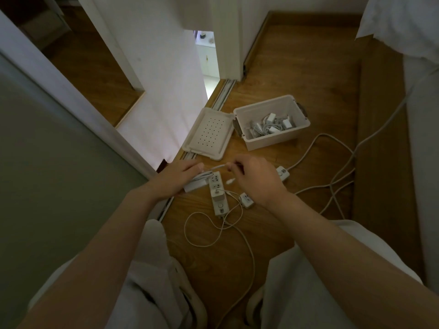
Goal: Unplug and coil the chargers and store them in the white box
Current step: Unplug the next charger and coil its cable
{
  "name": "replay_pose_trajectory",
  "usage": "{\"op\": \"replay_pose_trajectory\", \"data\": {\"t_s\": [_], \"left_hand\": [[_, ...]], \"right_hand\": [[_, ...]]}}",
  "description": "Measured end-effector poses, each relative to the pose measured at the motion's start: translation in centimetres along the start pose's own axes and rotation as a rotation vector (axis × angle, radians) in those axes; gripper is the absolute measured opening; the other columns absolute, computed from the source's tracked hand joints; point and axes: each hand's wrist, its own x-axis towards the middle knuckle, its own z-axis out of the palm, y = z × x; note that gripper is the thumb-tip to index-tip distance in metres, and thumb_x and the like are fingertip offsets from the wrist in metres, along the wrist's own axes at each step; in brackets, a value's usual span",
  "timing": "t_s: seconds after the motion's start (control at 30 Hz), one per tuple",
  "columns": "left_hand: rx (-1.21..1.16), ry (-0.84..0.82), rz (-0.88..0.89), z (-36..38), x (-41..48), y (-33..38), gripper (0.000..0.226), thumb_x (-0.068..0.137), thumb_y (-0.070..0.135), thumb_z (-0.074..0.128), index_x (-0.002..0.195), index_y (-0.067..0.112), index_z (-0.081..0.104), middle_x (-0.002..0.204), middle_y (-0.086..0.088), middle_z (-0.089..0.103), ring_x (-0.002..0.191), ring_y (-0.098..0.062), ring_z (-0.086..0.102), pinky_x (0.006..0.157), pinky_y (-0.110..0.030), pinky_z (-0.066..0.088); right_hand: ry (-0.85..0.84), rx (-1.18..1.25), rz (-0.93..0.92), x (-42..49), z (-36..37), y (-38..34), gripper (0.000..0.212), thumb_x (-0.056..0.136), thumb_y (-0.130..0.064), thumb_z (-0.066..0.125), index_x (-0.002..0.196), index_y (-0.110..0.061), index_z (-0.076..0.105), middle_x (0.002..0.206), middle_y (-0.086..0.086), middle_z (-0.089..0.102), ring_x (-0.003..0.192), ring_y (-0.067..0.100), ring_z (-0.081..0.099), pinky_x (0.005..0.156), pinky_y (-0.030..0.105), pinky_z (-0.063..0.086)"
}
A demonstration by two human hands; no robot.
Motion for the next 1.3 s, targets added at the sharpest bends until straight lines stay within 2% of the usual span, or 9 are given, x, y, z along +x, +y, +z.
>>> {"op": "replay_pose_trajectory", "data": {"t_s": [0.27,0.4,0.53,0.67,0.77,0.87,0.97,1.1,1.3], "left_hand": [[0.210,0.336,0.050,1.6,1.2,-0.8,0.021,0.101,0.031,0.030,0.100,0.013,0.042,0.093,0.000,0.041,0.075,-0.009,0.044,0.062,-0.023,0.041],[0.107,0.433,-0.008,2.7,1.8,-1.0,0.023,0.101,0.032,0.030,0.102,0.012,0.040,0.103,-0.009,0.045,0.075,-0.010,0.048,0.063,-0.023,0.044],[-0.327,0.400,-0.049,3.4,1.5,1.2,0.024,0.103,0.031,0.022,0.106,0.011,0.036,0.086,-0.007,0.052,0.062,-0.011,0.054,0.050,-0.018,0.049],[-0.662,0.394,-0.138,3.8,1.4,2.3,0.035,0.103,0.039,0.019,0.098,0.017,0.046,0.090,-0.009,0.056,0.071,-0.015,0.056,0.067,-0.031,0.051],[-1.227,0.311,-0.133,3.6,1.3,2.8,0.041,0.102,0.039,0.025,0.097,0.012,0.055,0.080,-0.010,0.065,0.067,-0.017,0.062,0.058,-0.027,0.055],[-1.473,0.226,-0.007,2.7,1.3,2.6,0.034,0.101,0.027,0.031,0.098,0.006,0.058,0.078,-0.011,0.065,0.062,-0.017,0.064,0.056,-0.026,0.056],[-1.481,0.162,-0.048,2.4,1.1,2.3,0.028,0.092,0.024,0.039,0.099,0.001,0.052,0.074,-0.012,0.056,0.053,-0.017,0.059,0.047,-0.025,0.052],[-1.433,0.134,-0.125,2.3,1.1,2.0,0.028,0.100,0.025,0.029,0.114,0.005,0.044,0.077,-0.012,0.047,0.039,-0.013,0.055,0.036,-0.017,0.043],[-1.323,0.036,-0.241,1.1,0.5,1.7,0.044,0.098,0.034,0.027,0.082,0.003,0.055,0.057,-0.008,0.049,0.031,-0.013,0.040,0.029,-0.012,0.030]], "right_hand": [[-0.051,0.126,0.044,-0.6,0.2,-1.1,0.026,0.100,-0.022,0.039,0.105,-0.014,0.063,0.067,-0.012,0.049,0.053,0.000,0.043,0.047,0.014,0.027],[-0.114,0.201,0.031,-1.7,0.6,-2.5,0.027,0.101,-0.022,0.034,0.115,-0.016,0.057,0.076,0.000,0.061,0.062,0.013,0.057,0.056,0.031,0.049],[-0.226,0.232,-0.006,-2.8,1.2,-3.5,0.023,0.101,-0.019,0.032,0.112,-0.018,0.053,0.081,-0.001,0.058,0.071,0.015,0.057,0.068,0.036,0.052],[-0.282,0.366,0.051,-2.5,1.7,-3.6,0.027,0.100,-0.021,0.036,0.104,-0.015,0.062,0.070,-0.012,0.048,0.061,0.003,0.046,0.060,0.021,0.043],[-0.341,0.629,0.185,-2.1,2.0,-3.7,0.034,0.099,-0.026,0.041,0.092,-0.005,0.068,0.063,-0.002,0.052,0.048,0.003,0.045,0.051,0.016,0.038],[-0.458,0.685,0.278,-1.7,2.1,-3.3,0.034,0.098,-0.031,0.043,0.093,-0.008,0.067,0.060,-0.001,0.048,0.047,0.004,0.041,0.048,0.016,0.034],[-0.424,0.757,0.328,-1.3,1.8,-3.2,0.018,0.093,-0.025,0.053,0.108,-0.014,0.053,0.073,0.001,0.056,0.058,0.006,0.048,0.052,0.014,0.041],[-0.461,0.891,0.226,-1.0,1.0,-3.1,0.049,0.088,-0.007,0.059,0.132,-0.012,0.039,0.106,0.005,0.059,0.090,0.012,0.058,0.067,0.012,0.050],[-0.501,0.991,0.236,-1.4,0.5,-3.9,0.014,0.097,-0.024,0.045,0.110,-0.026,0.047,0.086,-0.008,0.058,0.060,-0.005,0.055,0.048,0.007,0.038]]}}
